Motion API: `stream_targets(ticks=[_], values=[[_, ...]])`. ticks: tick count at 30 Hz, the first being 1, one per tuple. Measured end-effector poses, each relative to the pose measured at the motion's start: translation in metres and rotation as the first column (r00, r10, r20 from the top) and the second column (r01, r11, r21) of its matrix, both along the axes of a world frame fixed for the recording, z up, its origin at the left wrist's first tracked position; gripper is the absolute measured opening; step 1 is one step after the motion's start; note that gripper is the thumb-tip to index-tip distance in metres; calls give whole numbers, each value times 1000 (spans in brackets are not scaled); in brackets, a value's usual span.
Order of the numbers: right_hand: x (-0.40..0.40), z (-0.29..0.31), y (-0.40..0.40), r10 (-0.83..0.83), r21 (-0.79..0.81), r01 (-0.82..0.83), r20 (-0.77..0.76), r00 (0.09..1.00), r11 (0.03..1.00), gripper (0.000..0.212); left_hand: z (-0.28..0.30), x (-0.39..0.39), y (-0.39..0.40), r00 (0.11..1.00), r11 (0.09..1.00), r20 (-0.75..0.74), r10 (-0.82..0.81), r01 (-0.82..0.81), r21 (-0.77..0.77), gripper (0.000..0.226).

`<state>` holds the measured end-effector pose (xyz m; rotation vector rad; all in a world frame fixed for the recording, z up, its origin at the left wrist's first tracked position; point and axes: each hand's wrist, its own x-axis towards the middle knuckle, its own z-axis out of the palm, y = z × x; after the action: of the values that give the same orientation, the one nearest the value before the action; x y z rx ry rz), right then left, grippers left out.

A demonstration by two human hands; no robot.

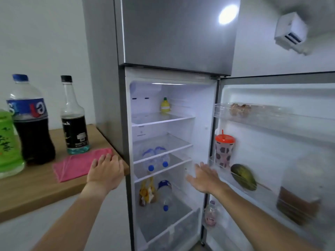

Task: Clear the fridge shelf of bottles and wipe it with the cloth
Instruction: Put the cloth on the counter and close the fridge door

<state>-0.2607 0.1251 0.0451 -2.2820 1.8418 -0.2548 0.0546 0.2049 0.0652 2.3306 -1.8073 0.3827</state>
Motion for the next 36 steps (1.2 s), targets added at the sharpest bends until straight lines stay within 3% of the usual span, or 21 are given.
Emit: stream_targets(ticks=[5,8,14,20,30,34,36], values=[[-101,-31,-8,-312,-20,313,-171,934,949,88,3,-18,-3,995,999,100,-26,23,24,51],[-133,-46,2,-379,-33,384,-264,887,923,92,8,-17,-7,999,999,16,31,-31,-9,66],[-144,-60,14,-361,-131,339,-227,905,932,95,-2,-16,-11,1000,1000,10,21,-20,-24,74],[-136,-56,15,-342,-100,334,-84,936,937,74,-1,-17,-10,1000,1000,-6,14,-14,-8,77],[-88,-54,30,-269,-46,266,-100,958,963,85,0,-15,-6,999,999,29,-33,33,14,77],[-59,-56,35,-185,-61,177,-178,966,982,82,1,-9,-1,991,992,81,-109,104,70,76],[-40,-59,39,-122,-74,110,-183,975,991,80,3,-8,2,990,988,-9,-142,142,63,66]])
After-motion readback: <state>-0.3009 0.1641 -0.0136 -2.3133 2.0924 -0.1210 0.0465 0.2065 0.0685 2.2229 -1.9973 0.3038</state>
